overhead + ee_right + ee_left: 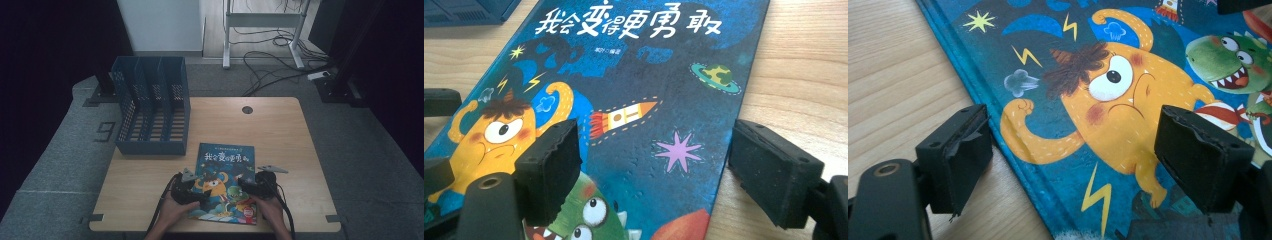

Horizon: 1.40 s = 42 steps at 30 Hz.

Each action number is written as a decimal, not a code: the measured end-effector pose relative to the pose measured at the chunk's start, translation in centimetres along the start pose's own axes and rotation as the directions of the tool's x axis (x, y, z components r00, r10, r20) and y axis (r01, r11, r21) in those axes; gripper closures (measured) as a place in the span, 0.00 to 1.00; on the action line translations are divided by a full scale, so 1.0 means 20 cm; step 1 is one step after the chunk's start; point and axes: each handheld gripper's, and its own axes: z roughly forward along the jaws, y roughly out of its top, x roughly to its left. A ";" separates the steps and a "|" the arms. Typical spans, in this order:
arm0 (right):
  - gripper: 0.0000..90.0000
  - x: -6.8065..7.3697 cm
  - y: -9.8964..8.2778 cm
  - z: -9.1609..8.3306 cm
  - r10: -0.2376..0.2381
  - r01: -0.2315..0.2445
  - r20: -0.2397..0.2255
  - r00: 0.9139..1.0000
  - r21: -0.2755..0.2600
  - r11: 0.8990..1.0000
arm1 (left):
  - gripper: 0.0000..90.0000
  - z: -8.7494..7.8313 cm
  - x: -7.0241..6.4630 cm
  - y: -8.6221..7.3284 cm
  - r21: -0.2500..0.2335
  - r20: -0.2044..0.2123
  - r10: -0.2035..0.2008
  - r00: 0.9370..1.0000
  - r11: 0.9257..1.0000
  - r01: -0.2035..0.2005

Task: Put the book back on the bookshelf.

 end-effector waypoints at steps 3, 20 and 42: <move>0.23 0.00 0.00 0.00 0.002 -0.002 -0.005 1.000 0.000 1.000 | 0.18 0.00 0.00 0.00 0.000 0.000 -0.002 1.000 1.000 0.002; 0.26 -0.03 0.01 0.00 0.027 -0.027 -0.029 0.999 0.005 1.000 | 0.22 -0.01 -0.02 -0.01 0.009 -0.027 0.006 1.000 1.000 -0.006; 0.27 -0.07 0.07 -0.08 0.102 -0.110 -0.156 0.982 -0.042 0.993 | 0.19 -0.01 0.00 -0.01 -0.005 0.008 -0.025 1.000 1.000 0.025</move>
